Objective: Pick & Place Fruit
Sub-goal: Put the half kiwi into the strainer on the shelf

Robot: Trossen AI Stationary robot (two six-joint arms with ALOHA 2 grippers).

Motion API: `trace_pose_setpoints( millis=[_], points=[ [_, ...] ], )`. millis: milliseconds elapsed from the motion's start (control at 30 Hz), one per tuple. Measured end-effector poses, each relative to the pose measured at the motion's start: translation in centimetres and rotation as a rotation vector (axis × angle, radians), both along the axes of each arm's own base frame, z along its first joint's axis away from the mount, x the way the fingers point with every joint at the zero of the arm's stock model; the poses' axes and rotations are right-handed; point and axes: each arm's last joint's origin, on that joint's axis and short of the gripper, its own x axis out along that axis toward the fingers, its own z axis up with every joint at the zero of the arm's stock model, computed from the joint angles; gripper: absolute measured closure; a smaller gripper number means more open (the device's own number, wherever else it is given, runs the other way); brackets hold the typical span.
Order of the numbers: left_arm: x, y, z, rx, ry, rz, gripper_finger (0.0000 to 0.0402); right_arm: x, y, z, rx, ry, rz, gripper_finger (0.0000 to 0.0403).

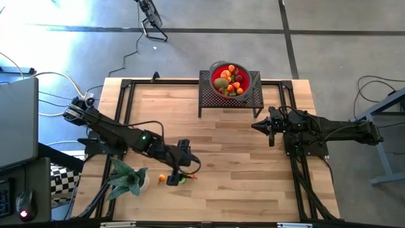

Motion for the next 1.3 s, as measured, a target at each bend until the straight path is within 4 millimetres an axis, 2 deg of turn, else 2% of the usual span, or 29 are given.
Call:
trace_pose_setpoints(
  millis=[400, 567, 700, 867, 1300],
  points=[
    [-1.0, -1.3, -0.7, 0.047, 0.061, -0.001, 0.006, 0.0, 0.0, 0.0, 0.0, 0.0, 0.0, 0.0398],
    [0.0, -1.9, -2.5, 0.074, 0.11, 0.002, 0.006, 0.0, 0.0, 0.0, 0.0, 0.003, -0.001, 0.0398],
    [1.1, -2.4, -4.8, 0.096, 0.177, -0.007, 0.006, 0.0, 0.0, -0.1, 0.001, 0.007, -0.001, 0.0398],
    [1.8, -3.0, -6.7, 0.059, 0.252, -0.041, 0.006, 0.0, 0.0, -0.1, 0.001, 0.014, 0.0, 0.0398],
    [2.5, -3.5, -10.1, 0.04, 0.394, -0.013, 0.006, -0.2, 0.0, -0.5, 0.041, 0.054, -0.011, 0.0398]
  ],
)
